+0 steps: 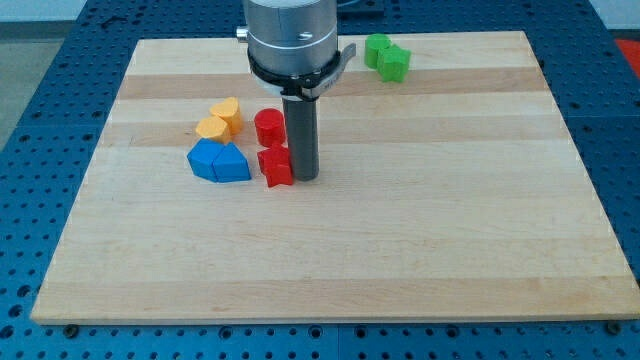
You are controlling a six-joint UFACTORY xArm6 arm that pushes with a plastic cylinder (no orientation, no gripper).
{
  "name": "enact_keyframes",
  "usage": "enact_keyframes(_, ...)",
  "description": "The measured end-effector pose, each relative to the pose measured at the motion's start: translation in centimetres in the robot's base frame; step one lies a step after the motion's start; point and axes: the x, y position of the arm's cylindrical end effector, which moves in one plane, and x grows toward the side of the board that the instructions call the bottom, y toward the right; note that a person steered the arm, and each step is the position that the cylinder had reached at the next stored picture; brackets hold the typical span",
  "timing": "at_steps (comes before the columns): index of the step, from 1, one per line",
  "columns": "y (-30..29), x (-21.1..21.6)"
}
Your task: Push the red circle to the right side of red star
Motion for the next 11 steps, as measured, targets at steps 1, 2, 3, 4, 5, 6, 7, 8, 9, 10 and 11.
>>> enact_keyframes(1, -0.3, 0.0)
enact_keyframes(2, -0.3, 0.0)
enact_keyframes(3, 1.5, 0.0)
enact_keyframes(4, 6.1, -2.0)
enact_keyframes(5, 7.0, -5.3)
enact_keyframes(6, 5.7, -7.9)
enact_keyframes(7, 3.4, -10.4)
enact_keyframes(8, 0.6, -11.2)
enact_keyframes(9, -3.7, -10.8)
enact_keyframes(10, -5.6, -10.8)
enact_keyframes(11, -5.9, -10.4)
